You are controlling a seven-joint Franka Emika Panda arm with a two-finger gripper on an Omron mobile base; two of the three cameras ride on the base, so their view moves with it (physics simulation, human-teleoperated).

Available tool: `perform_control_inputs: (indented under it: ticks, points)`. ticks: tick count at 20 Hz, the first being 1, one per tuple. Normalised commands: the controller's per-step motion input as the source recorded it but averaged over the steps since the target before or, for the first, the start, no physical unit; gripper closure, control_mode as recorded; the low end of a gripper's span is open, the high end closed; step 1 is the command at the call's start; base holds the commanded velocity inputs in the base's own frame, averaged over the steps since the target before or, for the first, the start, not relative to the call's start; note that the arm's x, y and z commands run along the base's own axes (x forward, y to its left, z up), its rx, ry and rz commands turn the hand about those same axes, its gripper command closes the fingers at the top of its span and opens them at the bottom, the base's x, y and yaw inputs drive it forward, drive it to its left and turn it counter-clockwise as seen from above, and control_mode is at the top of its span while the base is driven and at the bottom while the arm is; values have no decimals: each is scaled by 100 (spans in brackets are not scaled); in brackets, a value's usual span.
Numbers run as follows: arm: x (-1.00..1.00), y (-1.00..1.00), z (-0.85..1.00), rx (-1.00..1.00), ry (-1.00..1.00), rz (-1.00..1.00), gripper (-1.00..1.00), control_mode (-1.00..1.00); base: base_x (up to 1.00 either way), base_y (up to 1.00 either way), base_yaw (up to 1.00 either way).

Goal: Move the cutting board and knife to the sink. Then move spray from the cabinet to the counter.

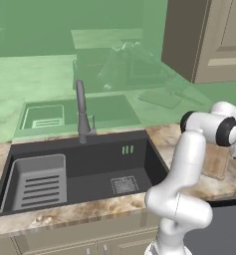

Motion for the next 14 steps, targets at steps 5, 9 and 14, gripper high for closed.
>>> perform_control_inputs:
  ticks: [5, 9, 14]
  points:
    - [0, 0, -9, 0, 0, 1, 100, -100, 0, 0, 0]
    - [0, 0, -1, 0, 0, 0, 100, -100, 0, 0, 0]
    - [-19, 0, 5, 0, -5, 0, 100, -100, 0, 0, 0]
